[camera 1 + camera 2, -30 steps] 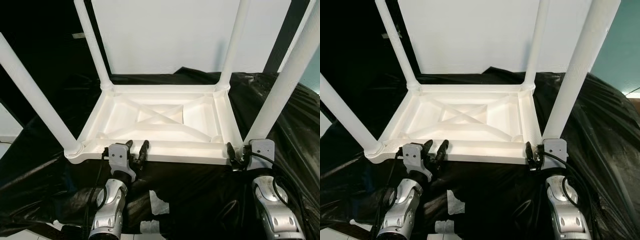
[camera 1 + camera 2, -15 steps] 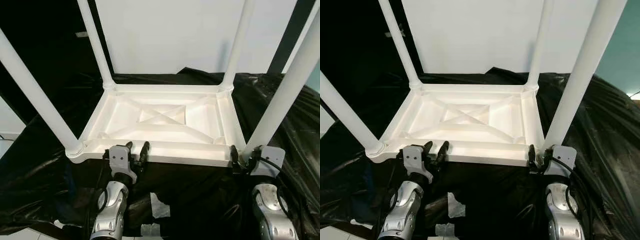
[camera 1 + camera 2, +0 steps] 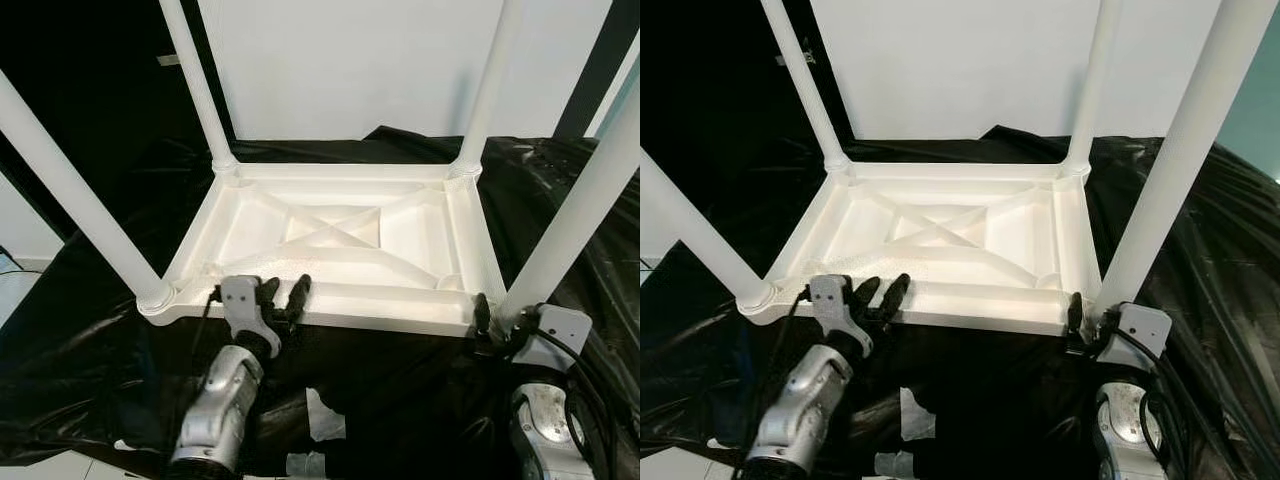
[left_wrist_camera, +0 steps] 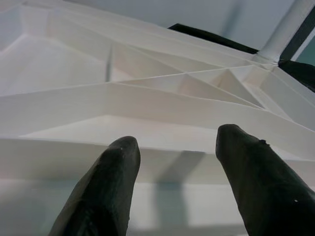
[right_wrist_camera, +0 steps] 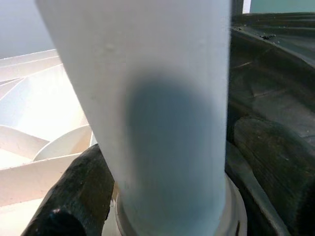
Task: Building children table
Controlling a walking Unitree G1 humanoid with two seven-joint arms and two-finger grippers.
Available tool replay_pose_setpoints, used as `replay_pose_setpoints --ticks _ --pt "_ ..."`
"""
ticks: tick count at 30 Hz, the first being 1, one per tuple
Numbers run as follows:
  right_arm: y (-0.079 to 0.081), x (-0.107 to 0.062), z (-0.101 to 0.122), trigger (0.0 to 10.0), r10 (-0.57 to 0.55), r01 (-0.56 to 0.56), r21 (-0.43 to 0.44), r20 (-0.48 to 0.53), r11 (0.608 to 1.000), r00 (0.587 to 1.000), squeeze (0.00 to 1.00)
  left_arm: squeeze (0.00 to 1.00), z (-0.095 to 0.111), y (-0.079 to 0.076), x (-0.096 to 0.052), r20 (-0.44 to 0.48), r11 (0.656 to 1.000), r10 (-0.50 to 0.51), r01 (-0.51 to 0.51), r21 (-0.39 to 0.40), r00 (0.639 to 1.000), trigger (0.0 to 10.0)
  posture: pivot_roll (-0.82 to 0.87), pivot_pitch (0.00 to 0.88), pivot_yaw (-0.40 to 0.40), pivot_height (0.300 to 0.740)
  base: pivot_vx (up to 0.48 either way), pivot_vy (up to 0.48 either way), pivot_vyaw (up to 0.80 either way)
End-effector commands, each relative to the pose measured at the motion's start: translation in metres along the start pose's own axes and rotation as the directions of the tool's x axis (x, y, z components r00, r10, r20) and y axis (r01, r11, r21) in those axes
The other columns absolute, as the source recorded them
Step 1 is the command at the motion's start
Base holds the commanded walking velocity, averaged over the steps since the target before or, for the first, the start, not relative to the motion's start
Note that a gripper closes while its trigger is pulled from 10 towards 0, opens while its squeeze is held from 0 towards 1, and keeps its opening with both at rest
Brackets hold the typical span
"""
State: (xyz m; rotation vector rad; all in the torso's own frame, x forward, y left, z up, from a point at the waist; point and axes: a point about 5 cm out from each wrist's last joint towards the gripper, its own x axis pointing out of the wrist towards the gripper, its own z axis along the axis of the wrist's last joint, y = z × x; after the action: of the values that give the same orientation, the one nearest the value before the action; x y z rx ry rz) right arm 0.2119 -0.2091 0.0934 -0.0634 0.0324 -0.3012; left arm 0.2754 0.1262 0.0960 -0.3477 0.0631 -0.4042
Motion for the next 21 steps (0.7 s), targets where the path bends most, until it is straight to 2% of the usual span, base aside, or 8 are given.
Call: replay_pose_setpoints --ticks 1,7,8,13,15,16,18,21 --pt "-0.017 -0.010 -0.024 10.0 -0.070 0.069 -0.016 -0.137 0.998 0.988 0.00 0.00 0.004 -0.030 -0.010 -0.041 0.758 -0.650 0.651 0.032 0.759 10.0 -0.11 0.000 0.065 0.740 0.000 0.000 0.00" --pt "-0.019 -0.011 -0.025 10.0 -0.069 0.069 -0.006 -0.142 0.998 0.987 0.00 0.00 0.001 -0.030 -0.013 -0.102 0.701 -0.702 0.709 0.069 0.704 10.0 -0.11 0.000 0.065 0.740 0.000 0.000 0.00" --pt "-0.022 -0.014 -0.027 10.0 -0.067 0.067 0.001 -0.154 0.998 0.986 0.00 0.00 -0.007 -0.032 -0.018 -0.203 0.627 -0.748 0.773 0.095 0.632 10.0 -0.12 0.000 0.065 0.740 0.000 0.000 0.00" --pt "-0.024 -0.016 -0.028 10.0 -0.062 0.064 0.006 -0.163 0.998 0.985 0.00 0.00 -0.009 -0.033 -0.021 -0.255 0.584 -0.768 0.806 0.096 0.587 10.0 -0.12 0.000 0.065 0.740 0.000 0.000 0.00" --pt "-0.024 -0.019 -0.029 10.0 -0.045 0.048 0.015 -0.175 0.999 0.984 0.00 0.00 -0.010 -0.034 -0.021 -0.322 0.511 -0.781 0.844 0.164 0.535 10.0 -0.13 0.000 0.064 0.740 0.000 0.000 0.00" --pt "-0.024 -0.019 -0.029 10.0 -0.045 0.048 0.015 -0.175 0.999 0.984 0.00 0.00 -0.010 -0.034 -0.021 -0.322 0.511 -0.781 0.844 0.164 0.535 10.0 -0.13 0.000 0.064 0.740 0.000 0.000 0.00" --pt "-0.024 -0.020 -0.031 10.0 -0.030 0.032 0.007 -0.191 0.999 0.981 0.00 0.00 -0.012 -0.033 -0.021 -0.400 0.424 -0.787 0.883 0.204 0.470 10.0 -0.13 0.000 0.065 0.740 0.000 0.000 0.00" --pt "-0.022 -0.020 -0.032 10.0 -0.024 0.026 0.008 -0.197 1.000 0.980 0.00 0.00 -0.013 -0.031 -0.018 -0.446 0.374 -0.784 0.903 0.214 0.431 10.0 -0.13 0.000 0.066 0.740 0.000 0.000 0.00"
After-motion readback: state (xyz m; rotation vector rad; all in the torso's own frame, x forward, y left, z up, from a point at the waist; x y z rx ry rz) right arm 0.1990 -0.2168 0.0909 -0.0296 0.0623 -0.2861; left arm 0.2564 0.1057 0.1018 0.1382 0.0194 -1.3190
